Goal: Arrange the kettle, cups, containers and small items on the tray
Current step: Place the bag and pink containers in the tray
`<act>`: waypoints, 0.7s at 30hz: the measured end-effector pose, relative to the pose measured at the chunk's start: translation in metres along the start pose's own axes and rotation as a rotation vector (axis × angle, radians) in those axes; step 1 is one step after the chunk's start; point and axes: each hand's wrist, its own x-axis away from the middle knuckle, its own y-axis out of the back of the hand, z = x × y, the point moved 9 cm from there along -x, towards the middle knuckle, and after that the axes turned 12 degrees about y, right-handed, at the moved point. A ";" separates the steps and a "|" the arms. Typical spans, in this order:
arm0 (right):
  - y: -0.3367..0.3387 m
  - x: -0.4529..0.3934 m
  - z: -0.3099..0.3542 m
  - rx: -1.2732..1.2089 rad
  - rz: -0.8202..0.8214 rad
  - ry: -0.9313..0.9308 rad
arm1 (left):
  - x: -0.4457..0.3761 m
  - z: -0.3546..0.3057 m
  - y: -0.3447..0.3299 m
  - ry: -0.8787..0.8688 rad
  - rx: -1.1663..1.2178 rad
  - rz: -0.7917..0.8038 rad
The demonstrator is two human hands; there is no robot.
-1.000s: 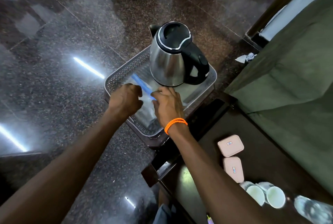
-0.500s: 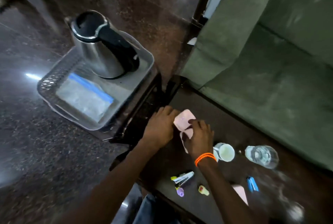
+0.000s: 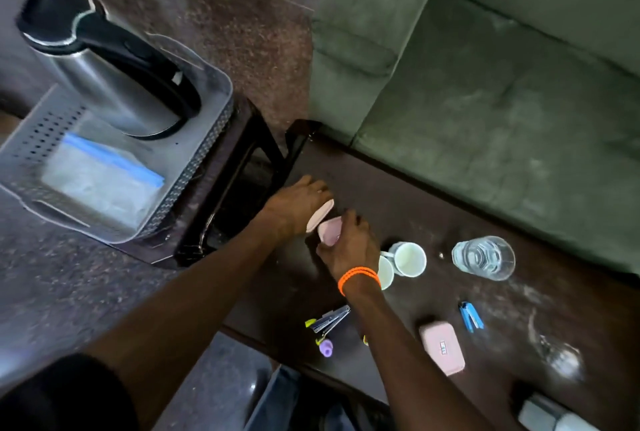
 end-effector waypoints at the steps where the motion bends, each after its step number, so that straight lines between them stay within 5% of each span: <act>1: 0.009 -0.001 0.004 -0.025 -0.018 0.001 | 0.008 0.008 0.009 0.029 0.056 -0.004; 12: 0.063 -0.020 0.213 -0.239 -0.116 0.195 | 0.143 0.162 0.143 0.311 0.149 0.025; 21: -0.014 -0.041 0.336 -0.183 0.042 0.259 | 0.194 0.284 0.102 0.551 0.009 0.243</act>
